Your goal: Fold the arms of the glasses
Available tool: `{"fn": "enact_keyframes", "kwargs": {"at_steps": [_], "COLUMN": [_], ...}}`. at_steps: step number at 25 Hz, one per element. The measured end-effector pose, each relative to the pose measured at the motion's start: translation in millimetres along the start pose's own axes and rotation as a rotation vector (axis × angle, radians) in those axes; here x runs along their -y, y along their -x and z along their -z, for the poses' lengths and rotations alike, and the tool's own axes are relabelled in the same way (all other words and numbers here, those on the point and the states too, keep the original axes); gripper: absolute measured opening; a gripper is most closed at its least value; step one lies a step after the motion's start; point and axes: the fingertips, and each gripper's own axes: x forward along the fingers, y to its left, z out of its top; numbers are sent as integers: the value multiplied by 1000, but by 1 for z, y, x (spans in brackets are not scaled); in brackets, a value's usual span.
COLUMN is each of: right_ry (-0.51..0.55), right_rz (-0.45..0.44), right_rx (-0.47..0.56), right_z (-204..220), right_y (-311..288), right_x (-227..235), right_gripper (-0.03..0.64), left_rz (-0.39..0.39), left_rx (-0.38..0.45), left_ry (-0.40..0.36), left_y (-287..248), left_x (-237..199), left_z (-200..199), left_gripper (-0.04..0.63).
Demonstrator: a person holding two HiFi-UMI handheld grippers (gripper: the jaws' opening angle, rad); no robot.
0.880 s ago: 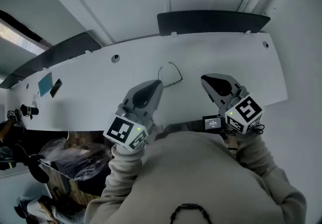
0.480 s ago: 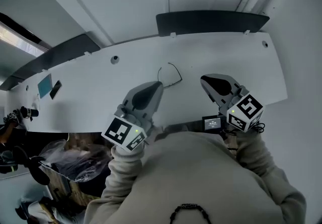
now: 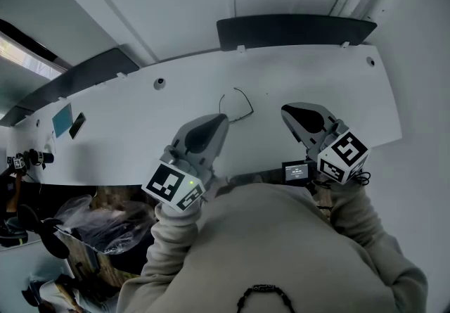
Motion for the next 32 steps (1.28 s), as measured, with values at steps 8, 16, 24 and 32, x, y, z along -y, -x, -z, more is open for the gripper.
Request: {"fn": "enact_keyframes", "kwargs": {"at_steps": [8,16,24,32], "right_ry": [2,8,30,33], "right_rz": [1,17,-36,-39], "right_rx": [-2,-23,-32,-78], "right_z": [0,3,2,13], "right_y": [-1,-2,-6,-12], "right_x": [2,7,-6,-6], "right_gripper": [20,20,20,20], "left_rz": [-5,4,0,-11], "left_rx": [-5,-5,-14,-14], "left_ry": [1,6,-1,17], "left_y": [-2,-8,-7,-3], "left_x": [-3,-4,-6,-8], "left_z": [2,1,4,8], "left_gripper": [0,0,0,0]}}
